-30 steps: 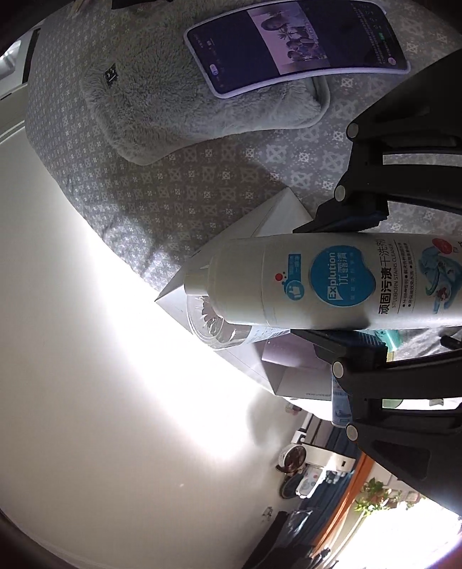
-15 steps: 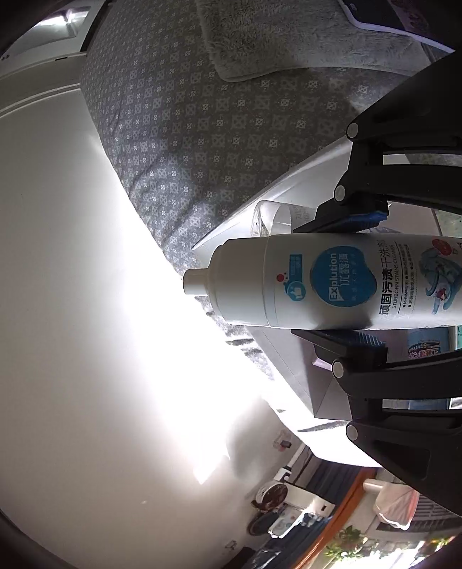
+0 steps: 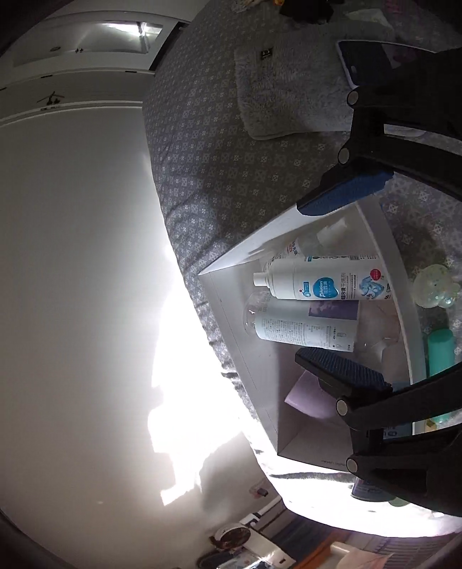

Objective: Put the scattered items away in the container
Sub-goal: 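Carry the Explution bottle into the box and open the right tool, then withdraw the right tool while moving the left tool toward the green funnel cup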

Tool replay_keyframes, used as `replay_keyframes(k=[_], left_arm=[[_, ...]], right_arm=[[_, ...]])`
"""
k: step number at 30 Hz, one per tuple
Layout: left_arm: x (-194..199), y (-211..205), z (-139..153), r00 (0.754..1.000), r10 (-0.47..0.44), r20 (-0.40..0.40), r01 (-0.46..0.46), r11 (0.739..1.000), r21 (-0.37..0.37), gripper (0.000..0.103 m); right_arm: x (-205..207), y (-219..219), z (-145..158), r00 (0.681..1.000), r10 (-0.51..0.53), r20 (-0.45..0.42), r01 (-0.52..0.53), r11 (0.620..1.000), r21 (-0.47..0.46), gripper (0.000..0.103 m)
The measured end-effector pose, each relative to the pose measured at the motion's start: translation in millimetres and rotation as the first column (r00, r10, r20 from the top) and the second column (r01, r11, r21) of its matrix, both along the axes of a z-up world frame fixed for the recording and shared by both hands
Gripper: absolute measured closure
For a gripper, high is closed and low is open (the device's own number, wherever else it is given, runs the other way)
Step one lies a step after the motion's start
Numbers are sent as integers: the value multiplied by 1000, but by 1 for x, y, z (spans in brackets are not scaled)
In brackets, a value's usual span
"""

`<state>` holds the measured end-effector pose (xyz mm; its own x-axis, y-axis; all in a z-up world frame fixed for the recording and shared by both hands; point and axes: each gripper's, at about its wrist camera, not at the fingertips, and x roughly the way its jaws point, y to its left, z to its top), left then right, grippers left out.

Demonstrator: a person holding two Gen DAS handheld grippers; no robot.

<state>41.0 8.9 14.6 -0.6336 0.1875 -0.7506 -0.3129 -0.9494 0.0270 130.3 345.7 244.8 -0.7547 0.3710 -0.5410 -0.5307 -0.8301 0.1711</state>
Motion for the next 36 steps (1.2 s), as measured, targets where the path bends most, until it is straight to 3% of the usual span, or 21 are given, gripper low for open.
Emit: replay_keyframes(k=[1,4,6,10,12,15,16,17,19,31,36], left_arm=[[0,0,0,1000,0,0,0,1000,0,0],[0,0,0,1000,0,0,0,1000,0,0],[0,0,0,1000,0,0,0,1000,-1,0],[0,0,0,1000,0,0,0,1000,-2,0],[0,0,1,1000,0,-1,0,1000,-5,0],[0,1,2,1000,0,0,0,1000,-6,0],[0,1,2,1000,0,1,0,1000,-6,0],[0,1,2,1000,0,2,0,1000,-6,0],[0,2,2,1000,0,3,0,1000,-8,0],[-1,3,1,1000,7,9,-7,1000,-25,0],[-4,-1,11,996,21,89,-19,999,-31,0]], right_arm=[[23,-14,1,998,-20,-58,23,998,63,0],[79,-47,-19,987,-84,-139,106,982,159,0],[94,-58,-39,991,-137,2,136,983,126,0],[117,-66,-82,986,-57,157,69,995,-78,0],[125,-70,-106,977,-69,201,88,992,-88,0],[122,-76,-149,946,5,325,28,995,-98,0],[122,-81,-158,935,12,355,9,998,-58,0],[122,-89,-160,933,6,360,-11,1000,13,0],[123,-97,-161,928,-15,372,-6,998,55,0],[130,-97,-161,933,-11,360,-5,999,43,0],[129,-97,-160,932,-11,361,-4,999,42,0]])
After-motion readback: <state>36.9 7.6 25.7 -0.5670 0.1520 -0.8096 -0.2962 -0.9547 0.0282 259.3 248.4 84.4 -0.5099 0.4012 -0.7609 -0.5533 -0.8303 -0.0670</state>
